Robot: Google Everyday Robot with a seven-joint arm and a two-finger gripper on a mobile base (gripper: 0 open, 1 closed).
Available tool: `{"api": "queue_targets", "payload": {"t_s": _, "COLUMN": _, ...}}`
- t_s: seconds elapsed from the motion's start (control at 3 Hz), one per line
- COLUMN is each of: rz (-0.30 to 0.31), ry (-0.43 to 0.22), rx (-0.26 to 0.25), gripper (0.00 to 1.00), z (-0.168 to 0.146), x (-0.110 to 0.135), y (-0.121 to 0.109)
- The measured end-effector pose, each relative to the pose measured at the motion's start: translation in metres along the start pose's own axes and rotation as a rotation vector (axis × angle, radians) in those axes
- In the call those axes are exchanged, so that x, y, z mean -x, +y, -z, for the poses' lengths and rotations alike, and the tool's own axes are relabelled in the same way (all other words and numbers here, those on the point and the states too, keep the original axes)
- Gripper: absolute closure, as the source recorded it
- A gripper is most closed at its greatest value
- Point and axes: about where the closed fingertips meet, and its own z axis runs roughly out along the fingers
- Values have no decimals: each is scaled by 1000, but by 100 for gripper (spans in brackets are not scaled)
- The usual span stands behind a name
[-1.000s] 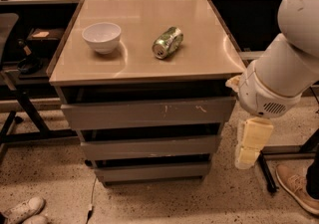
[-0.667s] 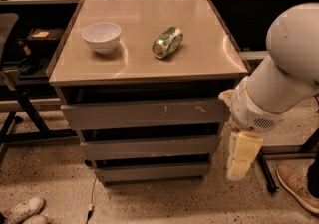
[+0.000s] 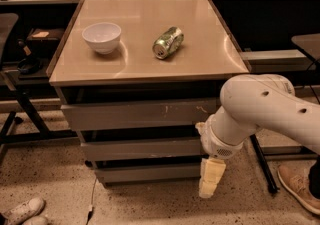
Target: Open middle drawer
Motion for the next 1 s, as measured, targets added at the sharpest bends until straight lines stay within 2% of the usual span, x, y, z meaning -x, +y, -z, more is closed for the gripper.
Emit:
{"api": "queue_targets", "payload": {"t_s": 0.33, "rz": 0, "ry": 0, "rx": 0, "gripper": 0, "z": 0, "x": 0, "y": 0}}
{"api": "queue_targets", "payload": {"t_s": 0.67, "rz": -7, "ry": -42, "rx": 3, "gripper": 0, "z": -27, "x": 1, "y": 2}}
{"api": "queue_targets", "payload": {"t_s": 1.0, "rz": -47, "ry": -100, "rx": -7, "gripper": 0, "z": -80, "x": -2, "y": -13}}
